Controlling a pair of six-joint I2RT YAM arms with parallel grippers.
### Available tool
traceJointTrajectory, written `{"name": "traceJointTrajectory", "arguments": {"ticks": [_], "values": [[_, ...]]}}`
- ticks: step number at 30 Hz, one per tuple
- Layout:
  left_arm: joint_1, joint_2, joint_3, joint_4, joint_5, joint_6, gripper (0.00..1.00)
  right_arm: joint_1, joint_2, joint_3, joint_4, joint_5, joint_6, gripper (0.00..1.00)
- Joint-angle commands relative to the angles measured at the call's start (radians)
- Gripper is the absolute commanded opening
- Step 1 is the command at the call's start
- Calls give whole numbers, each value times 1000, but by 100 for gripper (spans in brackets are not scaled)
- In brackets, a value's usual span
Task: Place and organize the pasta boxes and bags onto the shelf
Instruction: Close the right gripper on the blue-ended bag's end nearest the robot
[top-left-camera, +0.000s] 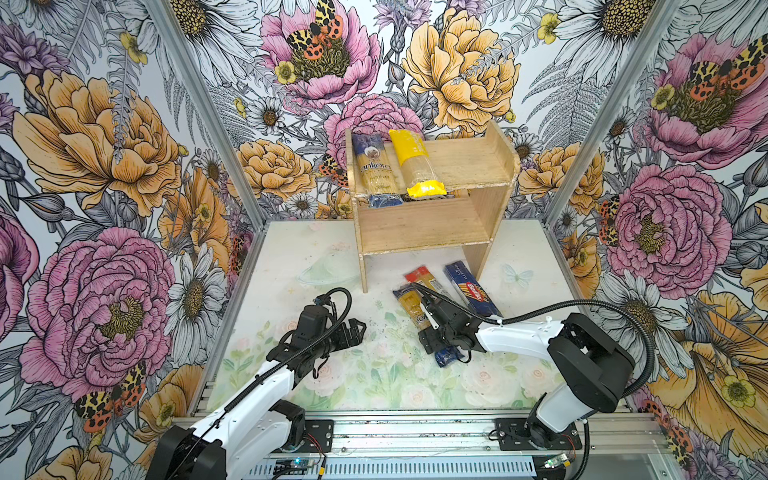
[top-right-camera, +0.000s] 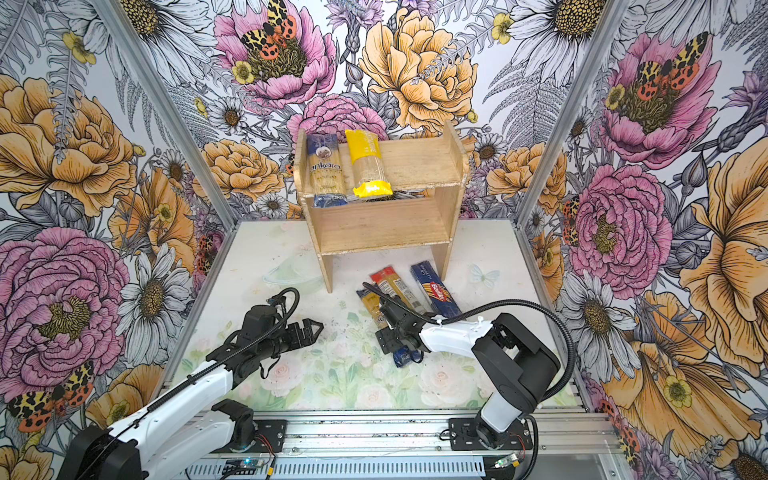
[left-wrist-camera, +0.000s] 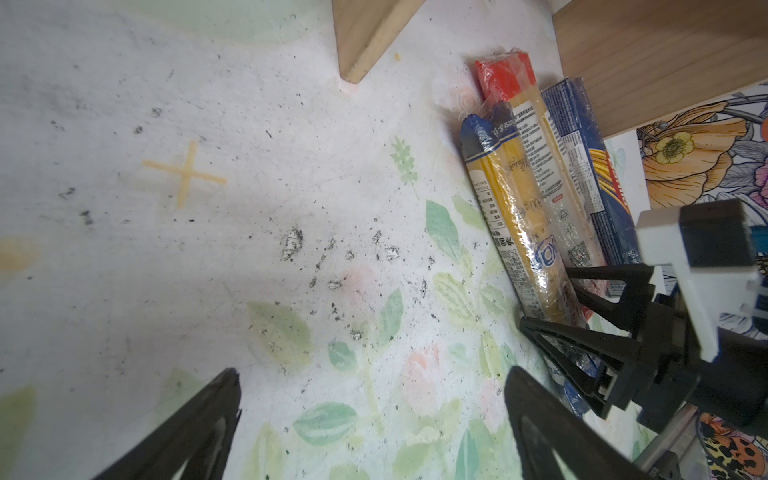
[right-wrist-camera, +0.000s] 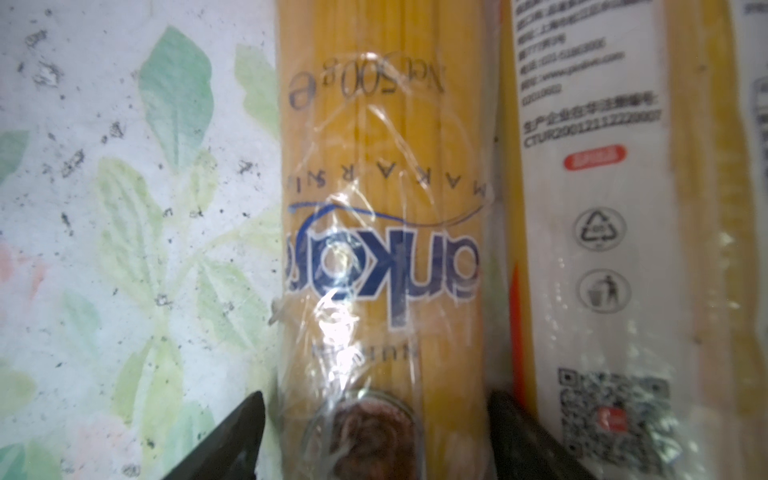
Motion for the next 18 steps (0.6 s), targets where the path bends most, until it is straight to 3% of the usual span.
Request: {"name": "traceJointTrajectory", "arguments": {"ticks": [1,18], "values": [[-5,-14,14,0,-13,-2,99,11,10,-48,-75,-32,48,84],[-6,-11,14,7,-7,-5,99,60,-39,-106,-77,-25,110,79]]}}
